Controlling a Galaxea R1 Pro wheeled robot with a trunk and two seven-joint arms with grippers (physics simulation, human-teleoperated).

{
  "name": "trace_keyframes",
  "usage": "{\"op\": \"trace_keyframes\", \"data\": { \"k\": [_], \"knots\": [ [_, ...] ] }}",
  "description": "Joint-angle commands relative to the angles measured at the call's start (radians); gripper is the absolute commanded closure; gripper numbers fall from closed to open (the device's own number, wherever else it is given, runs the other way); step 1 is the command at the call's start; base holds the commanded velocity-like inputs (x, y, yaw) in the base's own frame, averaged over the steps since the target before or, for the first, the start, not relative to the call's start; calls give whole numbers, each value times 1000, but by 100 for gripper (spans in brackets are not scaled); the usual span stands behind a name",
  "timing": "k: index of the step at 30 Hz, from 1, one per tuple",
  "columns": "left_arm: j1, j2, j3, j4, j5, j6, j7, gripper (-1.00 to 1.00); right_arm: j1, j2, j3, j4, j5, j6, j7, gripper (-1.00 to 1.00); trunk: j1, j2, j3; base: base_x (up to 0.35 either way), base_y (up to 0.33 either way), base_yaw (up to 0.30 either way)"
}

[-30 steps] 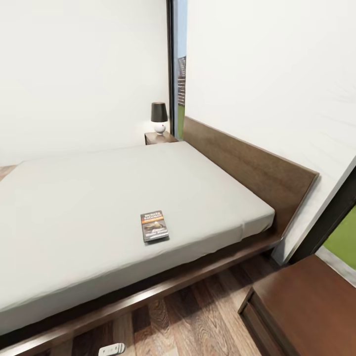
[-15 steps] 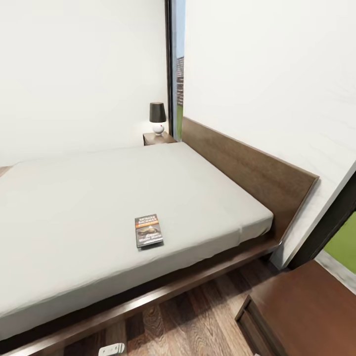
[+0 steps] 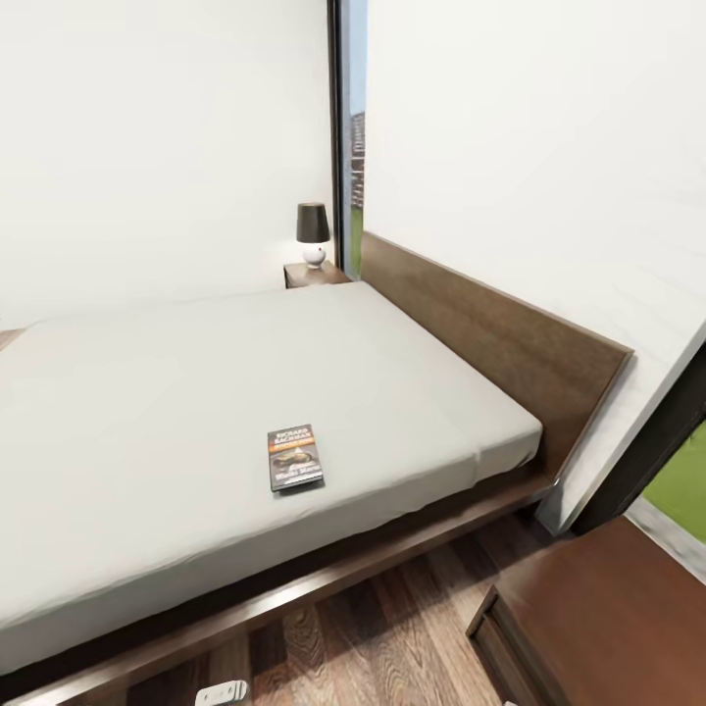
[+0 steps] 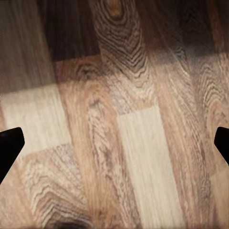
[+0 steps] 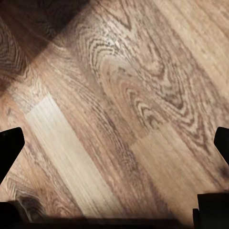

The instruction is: In the bedroom, move the book from the bed onto either nightstand, and place the two sandals side by side next to the bed.

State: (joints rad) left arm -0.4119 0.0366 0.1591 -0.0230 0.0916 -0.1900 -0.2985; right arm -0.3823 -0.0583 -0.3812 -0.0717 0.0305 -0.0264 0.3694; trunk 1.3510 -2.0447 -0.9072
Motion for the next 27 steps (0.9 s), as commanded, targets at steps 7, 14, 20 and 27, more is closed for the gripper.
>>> {"op": "trace_keyframes", "data": {
  "k": [7, 14, 20, 27],
  "knots": [
    [-1, 0, 2, 2, 10, 0, -7, -100, -1, 0, -5, 1, 3, -3, 4, -100, 0, 0, -4, 0, 0, 64],
    [-1, 0, 2, 2, 10, 0, -7, -100, 0, -1, -5, 1, 4, -3, 4, -100, 0, 0, -5, 0, 0, 40],
    [-1, 0, 2, 2, 10, 0, -7, -100, -1, -1, -5, 1, 4, -3, 4, -100, 0, 0, -6, 0, 0, 4],
    [-1, 0, 2, 2, 10, 0, -7, -100, -1, -1, -5, 1, 5, -3, 5, -100, 0, 0, -6, 0, 0, 165]
  ]
}}
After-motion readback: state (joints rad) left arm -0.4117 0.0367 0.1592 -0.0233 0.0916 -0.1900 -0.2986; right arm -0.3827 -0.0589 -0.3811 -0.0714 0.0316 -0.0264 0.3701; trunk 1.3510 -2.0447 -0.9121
